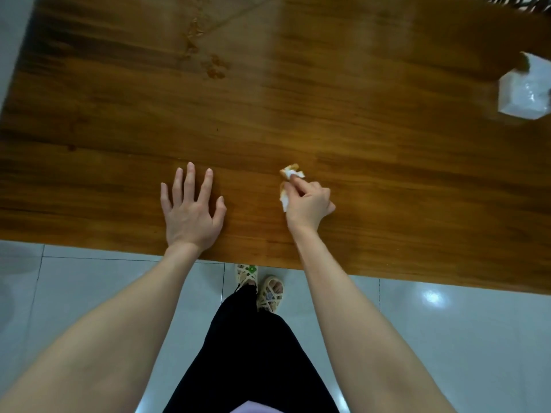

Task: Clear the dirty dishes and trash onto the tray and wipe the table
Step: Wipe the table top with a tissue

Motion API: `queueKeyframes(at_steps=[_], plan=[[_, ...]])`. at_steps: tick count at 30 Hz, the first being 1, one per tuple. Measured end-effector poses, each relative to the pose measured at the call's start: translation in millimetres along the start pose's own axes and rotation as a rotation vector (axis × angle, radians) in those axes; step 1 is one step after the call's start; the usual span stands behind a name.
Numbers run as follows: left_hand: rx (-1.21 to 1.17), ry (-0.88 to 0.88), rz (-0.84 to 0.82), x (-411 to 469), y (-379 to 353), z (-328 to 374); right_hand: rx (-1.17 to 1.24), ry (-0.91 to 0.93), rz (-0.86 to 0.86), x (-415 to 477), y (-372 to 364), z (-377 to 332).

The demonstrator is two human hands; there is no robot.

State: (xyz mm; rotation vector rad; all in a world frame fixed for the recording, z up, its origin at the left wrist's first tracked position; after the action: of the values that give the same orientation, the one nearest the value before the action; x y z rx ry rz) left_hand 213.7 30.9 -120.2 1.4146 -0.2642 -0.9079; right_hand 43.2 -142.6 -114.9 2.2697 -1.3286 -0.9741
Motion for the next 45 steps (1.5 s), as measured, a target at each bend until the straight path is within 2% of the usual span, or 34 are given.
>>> queueKeyframes(at_steps=[3, 8, 14, 20, 25, 28, 31, 35, 41, 45], plan=[[0.002, 0.0, 0.004, 0, 1, -1, -0.041, 0.024, -0.023, -3, -5, -2], [0.001, -0.01, 0.0, 3, -1, -2, 0.02, -0.122, 0.162, 11, 45, 24], [0.003, -0.012, -0.001, 3, -3, -3, -0.007, -0.069, 0.066, -6, 11, 9], [0.021, -0.021, -0.01, 3, -5, -3, 0.077, -0.186, 0.228, -10, 26, 19], [-0.027, -0.036, -0.043, 3, -4, -5, 0.073, -0.082, 0.14, -28, -25, -15], [-0.159, -0.084, -0.075, 2, 3, -13, 0.001, -0.016, 0.078, -39, -57, -38], [-0.136, -0.152, -0.03, -1, 19, -42, 0.036, -0.077, 0.125, -42, -66, -43], [-0.1, -0.098, 0.003, 6, 32, -100, 0.109, -0.171, 0.215, -45, -74, -46], [-0.084, -0.046, 0.007, 13, 48, -160, -0.046, 0.047, -0.029, -57, -171, -117], [-0.061, -0.046, 0.015, 11, 52, -187, -0.026, 0.045, -0.011, -58, -178, -123]])
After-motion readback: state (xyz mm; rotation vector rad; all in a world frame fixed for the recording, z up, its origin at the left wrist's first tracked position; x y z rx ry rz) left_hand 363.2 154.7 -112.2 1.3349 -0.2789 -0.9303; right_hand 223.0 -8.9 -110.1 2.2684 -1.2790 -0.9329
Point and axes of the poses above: each hand's wrist, its own x-axis towards the middle knuckle, its own y-axis out of the back of the hand, z = x × y, the point moved 9 cm from there along x, towards the middle knuckle, and after that the axes turned 12 degrees about -z, right-handed, at the moved point
